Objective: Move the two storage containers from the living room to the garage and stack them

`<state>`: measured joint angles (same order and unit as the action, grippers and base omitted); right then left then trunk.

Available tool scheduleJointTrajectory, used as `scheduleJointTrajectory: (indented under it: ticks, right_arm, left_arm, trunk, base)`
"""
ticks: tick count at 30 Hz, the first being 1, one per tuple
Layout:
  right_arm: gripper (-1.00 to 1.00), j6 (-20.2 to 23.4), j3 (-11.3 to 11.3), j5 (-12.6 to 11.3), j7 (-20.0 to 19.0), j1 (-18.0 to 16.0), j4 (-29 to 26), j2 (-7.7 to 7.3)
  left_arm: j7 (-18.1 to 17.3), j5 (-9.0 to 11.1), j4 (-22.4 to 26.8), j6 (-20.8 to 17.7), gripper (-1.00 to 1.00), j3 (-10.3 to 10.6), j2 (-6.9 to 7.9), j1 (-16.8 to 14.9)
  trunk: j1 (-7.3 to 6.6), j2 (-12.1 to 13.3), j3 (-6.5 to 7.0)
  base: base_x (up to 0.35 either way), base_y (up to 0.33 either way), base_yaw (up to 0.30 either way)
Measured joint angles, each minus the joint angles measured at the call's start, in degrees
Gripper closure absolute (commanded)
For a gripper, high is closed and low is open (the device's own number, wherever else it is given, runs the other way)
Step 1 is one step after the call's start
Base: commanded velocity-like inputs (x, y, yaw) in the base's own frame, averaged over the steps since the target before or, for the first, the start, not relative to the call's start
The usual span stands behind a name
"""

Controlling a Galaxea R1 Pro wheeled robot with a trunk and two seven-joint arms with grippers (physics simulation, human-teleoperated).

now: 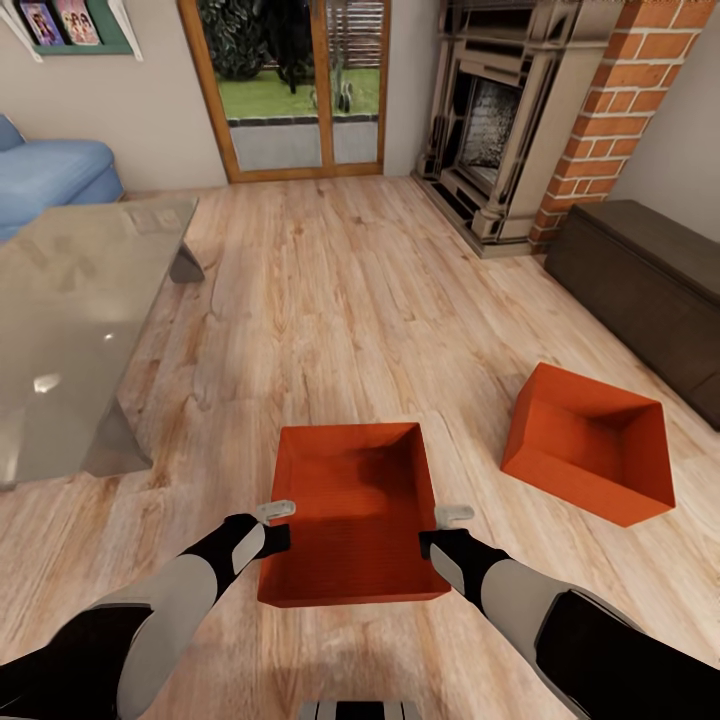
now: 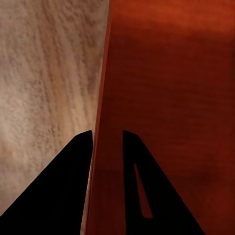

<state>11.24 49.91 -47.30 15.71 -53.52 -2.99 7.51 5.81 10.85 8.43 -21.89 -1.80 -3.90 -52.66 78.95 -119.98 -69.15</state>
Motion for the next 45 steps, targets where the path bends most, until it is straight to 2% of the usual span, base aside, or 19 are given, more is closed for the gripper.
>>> scheduleJointTrajectory:
  ticks: [45]
  right_arm:
    - [1.0,-0.1,0.3,-0.4,0.3,0.0,-0.2,0.02]
  left_arm:
    - [0.0,0.4,0.1,0.0,1.0,0.3,0.09,0.0]
  trunk:
    - [-9.89,18.0,8.08]
  base:
    - [0.0,0.0,0.0]
